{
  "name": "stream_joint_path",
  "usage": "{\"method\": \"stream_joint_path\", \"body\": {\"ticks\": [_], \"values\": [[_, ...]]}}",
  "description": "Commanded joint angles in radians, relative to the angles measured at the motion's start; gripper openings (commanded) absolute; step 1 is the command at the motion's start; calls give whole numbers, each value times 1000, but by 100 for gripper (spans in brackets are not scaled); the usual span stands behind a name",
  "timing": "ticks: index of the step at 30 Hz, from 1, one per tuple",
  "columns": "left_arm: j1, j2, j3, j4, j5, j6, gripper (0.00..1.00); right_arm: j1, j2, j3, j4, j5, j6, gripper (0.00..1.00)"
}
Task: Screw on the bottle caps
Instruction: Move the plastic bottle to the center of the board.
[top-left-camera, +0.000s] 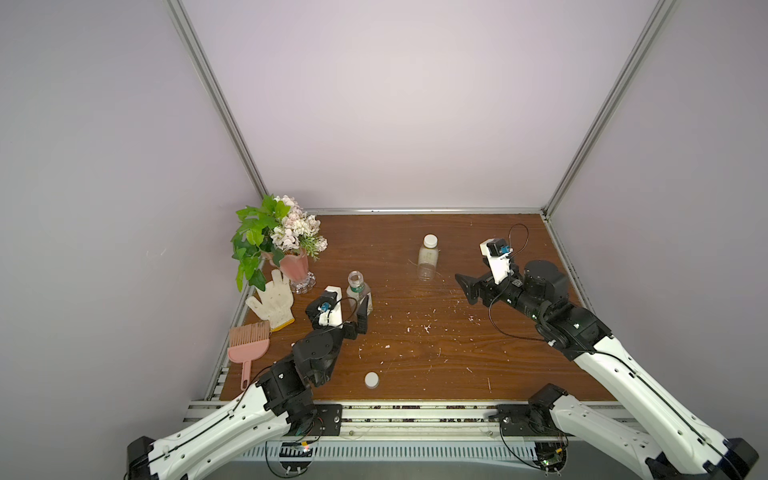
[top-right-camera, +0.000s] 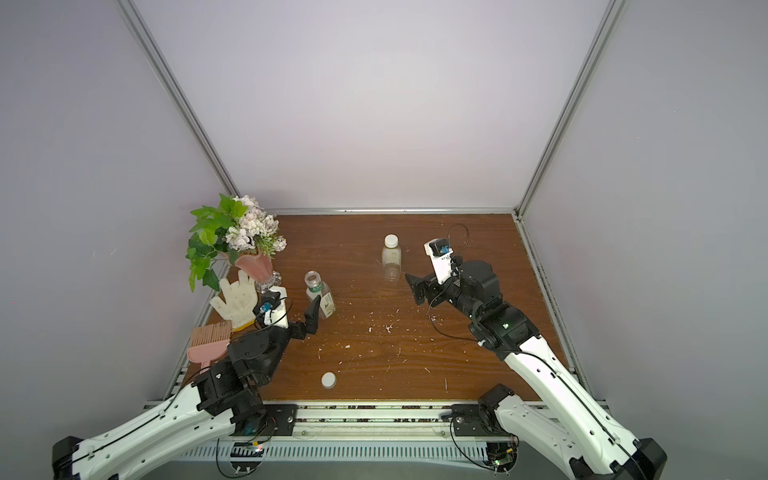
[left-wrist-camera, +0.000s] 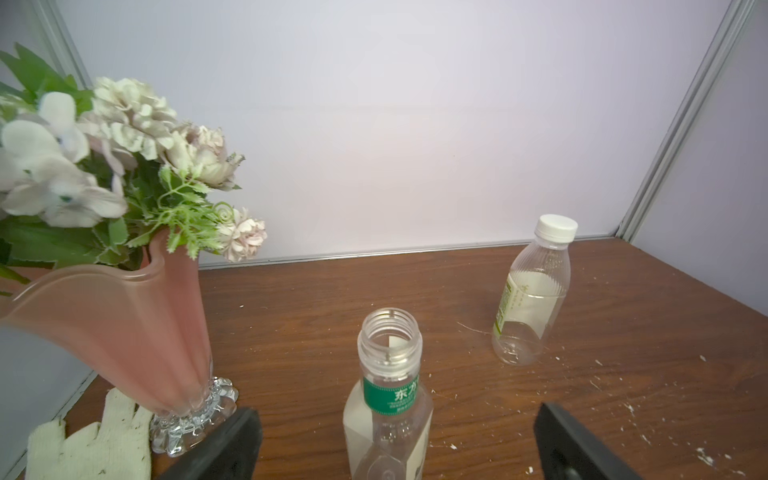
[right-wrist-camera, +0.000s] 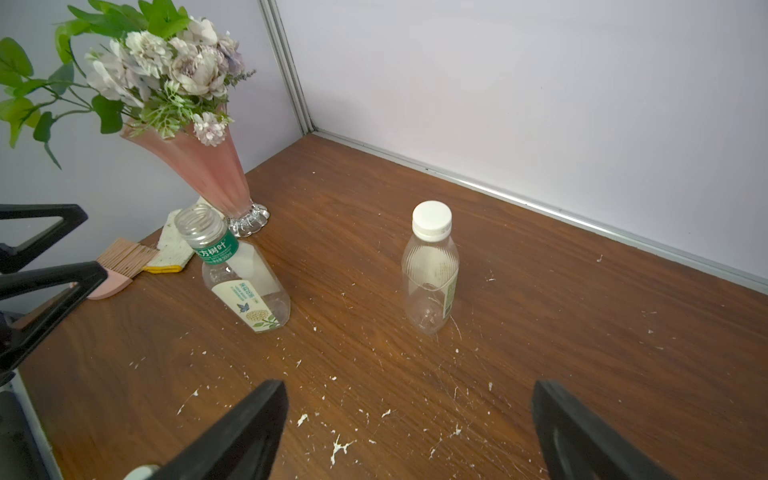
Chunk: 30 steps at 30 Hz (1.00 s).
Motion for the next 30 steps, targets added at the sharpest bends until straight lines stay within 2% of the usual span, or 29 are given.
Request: {"method": "stream_joint_path", "body": {"ticks": [1,4,9,12,21,30], "values": [[30,58,25,62,41,15,99,2,-41,-6,32,-40,23,99],[68,100,35,68,68,-7,99,2,-57,-10,22,-48,29,99],[192,137,48,49,155,-51,99,2,-84,-12,5,-53,36,99],[224,168,61,57,174,-43,100,2,-91,-13,-8,-69,38,99],[352,275,116,71,339,-68,100,1,-97,-22,-19,-90,43,99],[401,351,142,56,364,-89,100,2,-100,-23,-23,-89,43,99]]}}
